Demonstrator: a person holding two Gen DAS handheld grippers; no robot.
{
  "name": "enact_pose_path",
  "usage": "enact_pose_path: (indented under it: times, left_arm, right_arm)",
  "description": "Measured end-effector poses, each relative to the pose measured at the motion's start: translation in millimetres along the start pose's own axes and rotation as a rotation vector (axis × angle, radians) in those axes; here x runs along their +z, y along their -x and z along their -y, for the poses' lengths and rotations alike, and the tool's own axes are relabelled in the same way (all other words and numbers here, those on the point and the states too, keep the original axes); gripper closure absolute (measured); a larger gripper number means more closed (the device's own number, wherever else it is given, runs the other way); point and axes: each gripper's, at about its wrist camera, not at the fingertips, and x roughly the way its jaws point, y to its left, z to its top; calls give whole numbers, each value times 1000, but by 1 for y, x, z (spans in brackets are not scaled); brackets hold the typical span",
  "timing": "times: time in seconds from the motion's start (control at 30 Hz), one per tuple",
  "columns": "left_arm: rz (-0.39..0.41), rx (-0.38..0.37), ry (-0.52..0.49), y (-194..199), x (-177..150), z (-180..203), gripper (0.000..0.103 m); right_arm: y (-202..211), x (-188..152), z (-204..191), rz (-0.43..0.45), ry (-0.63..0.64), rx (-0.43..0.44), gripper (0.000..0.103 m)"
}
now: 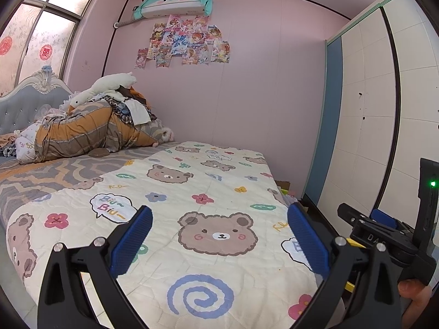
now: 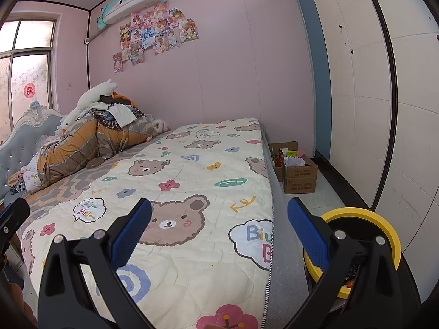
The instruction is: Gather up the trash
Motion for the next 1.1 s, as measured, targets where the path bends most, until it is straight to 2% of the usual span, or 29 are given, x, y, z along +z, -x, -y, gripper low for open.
enact_pose_path:
  times: [1.1]
  left_arm:
    - [-22, -23, 6, -3, 0, -1, 8]
  right_arm:
    - [-5, -8, -1, -28, -18, -8, 8]
